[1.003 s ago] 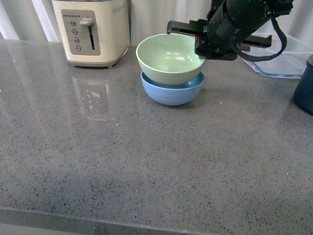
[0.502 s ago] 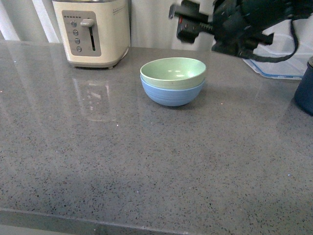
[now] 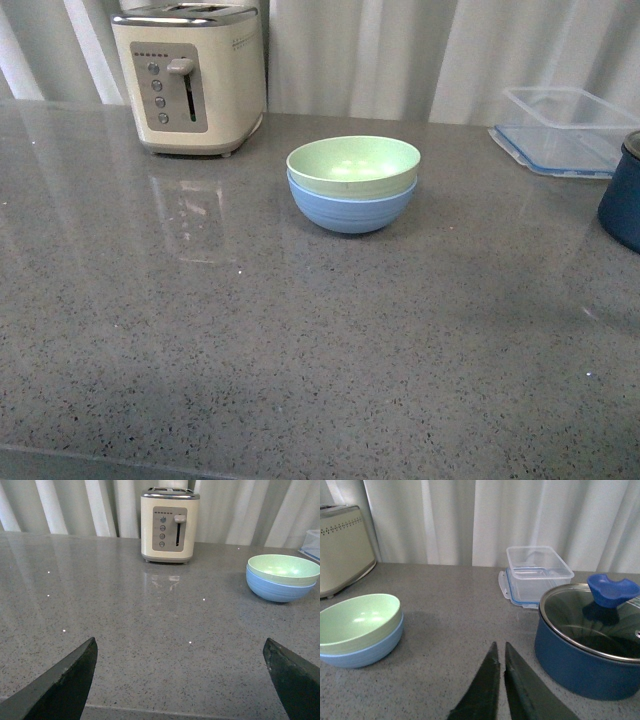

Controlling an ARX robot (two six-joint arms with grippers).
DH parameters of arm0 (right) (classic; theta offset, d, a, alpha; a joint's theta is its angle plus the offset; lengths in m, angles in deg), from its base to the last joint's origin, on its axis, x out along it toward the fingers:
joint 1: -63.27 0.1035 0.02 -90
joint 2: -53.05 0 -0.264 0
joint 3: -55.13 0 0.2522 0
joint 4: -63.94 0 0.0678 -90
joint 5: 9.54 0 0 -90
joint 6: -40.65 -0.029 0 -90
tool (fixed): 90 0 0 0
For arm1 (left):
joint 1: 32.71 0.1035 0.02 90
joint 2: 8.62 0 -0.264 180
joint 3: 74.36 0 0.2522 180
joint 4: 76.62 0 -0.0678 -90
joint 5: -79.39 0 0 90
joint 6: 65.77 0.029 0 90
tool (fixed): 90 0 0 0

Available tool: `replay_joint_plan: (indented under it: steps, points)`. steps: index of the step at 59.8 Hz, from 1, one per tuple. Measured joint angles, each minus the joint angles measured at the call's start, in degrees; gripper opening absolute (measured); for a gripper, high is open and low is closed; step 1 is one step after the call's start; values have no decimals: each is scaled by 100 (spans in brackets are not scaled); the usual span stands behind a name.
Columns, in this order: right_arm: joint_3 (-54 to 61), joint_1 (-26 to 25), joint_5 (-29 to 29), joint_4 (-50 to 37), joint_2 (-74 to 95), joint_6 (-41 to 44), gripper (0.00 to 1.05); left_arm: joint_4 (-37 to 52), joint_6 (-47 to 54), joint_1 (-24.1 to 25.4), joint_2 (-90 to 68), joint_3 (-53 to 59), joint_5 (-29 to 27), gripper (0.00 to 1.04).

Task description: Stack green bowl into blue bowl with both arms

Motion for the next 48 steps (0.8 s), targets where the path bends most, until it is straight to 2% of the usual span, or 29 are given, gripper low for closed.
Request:
replay_joint_plan:
  steps: [26, 31, 48]
  points:
    - [1143, -483, -476, 415, -1519, 20, 1, 0, 0, 0, 0, 0, 2, 98]
    - [1316, -826, -894, 647, -1906, 20, 1, 0, 0, 0, 0, 0, 0, 98]
    - [1810, -955, -929, 990, -2712, 20, 1, 0, 0, 0, 2, 0, 0, 98]
